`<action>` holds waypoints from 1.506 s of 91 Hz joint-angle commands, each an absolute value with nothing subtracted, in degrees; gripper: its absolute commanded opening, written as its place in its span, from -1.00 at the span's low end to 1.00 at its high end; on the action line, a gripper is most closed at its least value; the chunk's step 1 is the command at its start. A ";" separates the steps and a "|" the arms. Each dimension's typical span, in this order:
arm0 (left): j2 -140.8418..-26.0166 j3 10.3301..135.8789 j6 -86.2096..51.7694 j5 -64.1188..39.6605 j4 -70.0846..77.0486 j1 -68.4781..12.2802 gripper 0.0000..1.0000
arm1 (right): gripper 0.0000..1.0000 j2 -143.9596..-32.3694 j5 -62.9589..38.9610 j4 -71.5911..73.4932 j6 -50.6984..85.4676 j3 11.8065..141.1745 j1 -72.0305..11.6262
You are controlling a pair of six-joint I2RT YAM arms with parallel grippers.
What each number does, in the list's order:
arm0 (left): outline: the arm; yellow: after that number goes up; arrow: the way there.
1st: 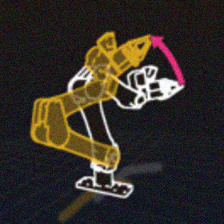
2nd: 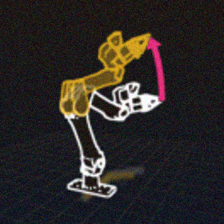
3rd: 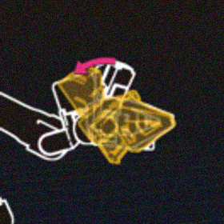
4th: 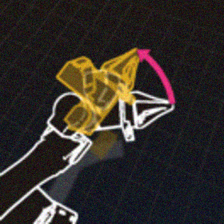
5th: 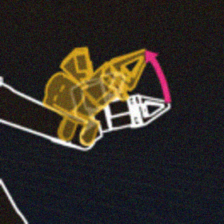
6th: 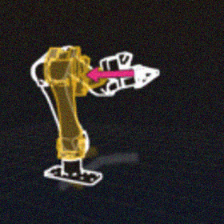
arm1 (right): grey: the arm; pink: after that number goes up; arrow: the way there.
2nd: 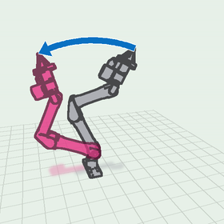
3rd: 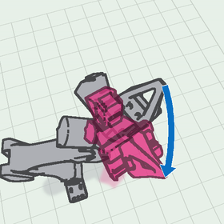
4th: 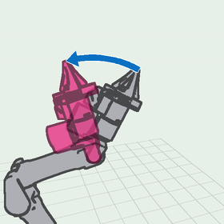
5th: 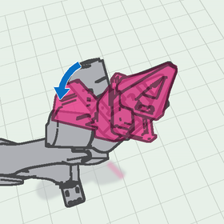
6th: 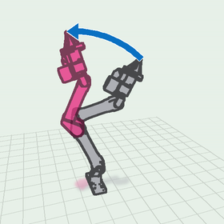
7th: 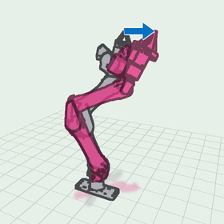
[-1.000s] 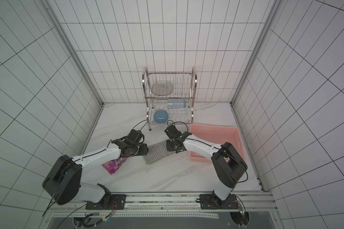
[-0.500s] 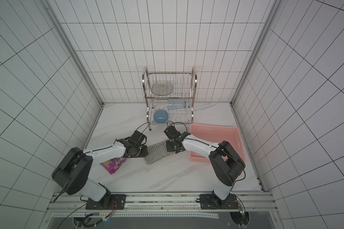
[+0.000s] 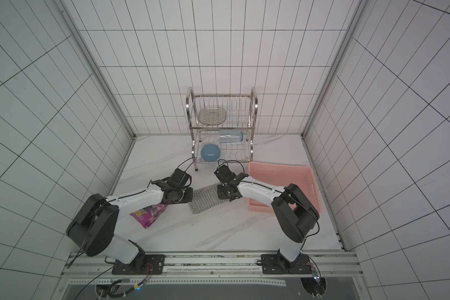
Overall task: Fold the square dishcloth
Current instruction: Smooth out the cleaning item at the center of the board.
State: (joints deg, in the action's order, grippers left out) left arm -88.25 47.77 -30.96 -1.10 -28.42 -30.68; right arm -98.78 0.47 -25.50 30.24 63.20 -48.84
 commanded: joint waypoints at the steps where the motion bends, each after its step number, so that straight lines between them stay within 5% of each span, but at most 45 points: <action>1: -87.08 49.78 -30.06 0.60 -28.81 -30.36 -1.00 | -0.55 -99.69 1.75 -25.65 30.06 63.56 -49.14; 53: -95.27 48.08 -32.22 3.29 -21.17 -27.24 -1.00 | -0.56 -102.33 1.89 -25.58 30.16 63.93 -49.17; 77: -92.41 47.74 -33.74 7.63 -22.63 -27.06 -0.31 | -0.56 -101.66 1.89 -26.10 29.86 63.99 -49.19; 105: -80.31 48.25 -34.74 8.15 -28.79 -27.53 0.18 | -0.56 -100.03 1.79 -26.38 29.97 64.73 -49.21; 123: -75.63 45.41 -36.70 0.38 -26.61 -28.87 0.12 | -0.56 -98.52 1.41 -26.73 30.19 64.97 -49.30; 137: -76.27 41.65 -40.89 -6.63 -17.72 -32.05 -0.16 | -0.56 -98.09 0.15 -26.73 30.55 65.93 -49.31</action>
